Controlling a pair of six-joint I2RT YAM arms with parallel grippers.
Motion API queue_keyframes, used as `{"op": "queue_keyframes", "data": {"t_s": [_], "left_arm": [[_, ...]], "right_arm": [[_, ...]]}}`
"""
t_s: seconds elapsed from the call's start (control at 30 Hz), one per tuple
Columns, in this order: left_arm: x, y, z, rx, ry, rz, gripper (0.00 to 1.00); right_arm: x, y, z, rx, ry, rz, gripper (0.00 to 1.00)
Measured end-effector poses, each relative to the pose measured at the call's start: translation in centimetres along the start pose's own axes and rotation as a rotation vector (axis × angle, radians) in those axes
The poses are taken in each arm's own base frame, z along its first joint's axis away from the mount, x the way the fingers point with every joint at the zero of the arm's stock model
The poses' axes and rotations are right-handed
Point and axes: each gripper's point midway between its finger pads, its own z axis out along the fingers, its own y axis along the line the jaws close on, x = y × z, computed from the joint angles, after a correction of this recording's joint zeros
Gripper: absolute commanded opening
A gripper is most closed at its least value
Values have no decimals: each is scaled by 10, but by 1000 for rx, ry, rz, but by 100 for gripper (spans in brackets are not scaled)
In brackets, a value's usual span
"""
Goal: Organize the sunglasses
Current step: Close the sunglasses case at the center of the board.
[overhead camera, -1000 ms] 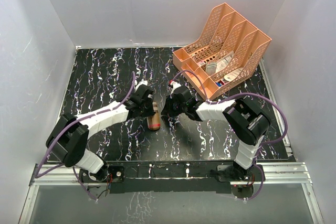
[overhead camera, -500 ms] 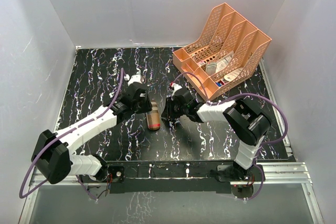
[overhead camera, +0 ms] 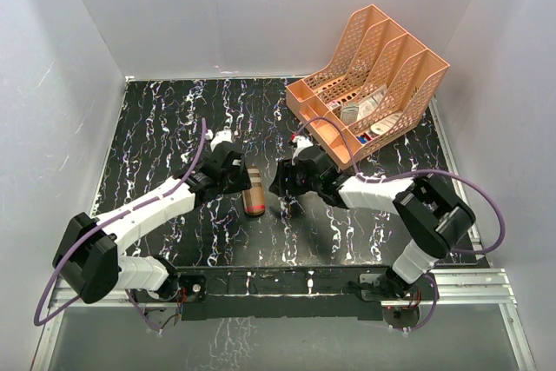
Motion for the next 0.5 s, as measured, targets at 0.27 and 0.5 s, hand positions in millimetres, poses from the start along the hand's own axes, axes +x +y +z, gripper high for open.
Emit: {"op": "queue_keyframes", "data": {"t_s": [0.27,0.5], "left_arm": [[14,11,9,-16,9,6,62],[24,25,12,-42,3,10,73]], "right_arm": [[2,-8,-15,44,-12,-13,79],[-7,-8,-25,65,-42,-20,98]]}}
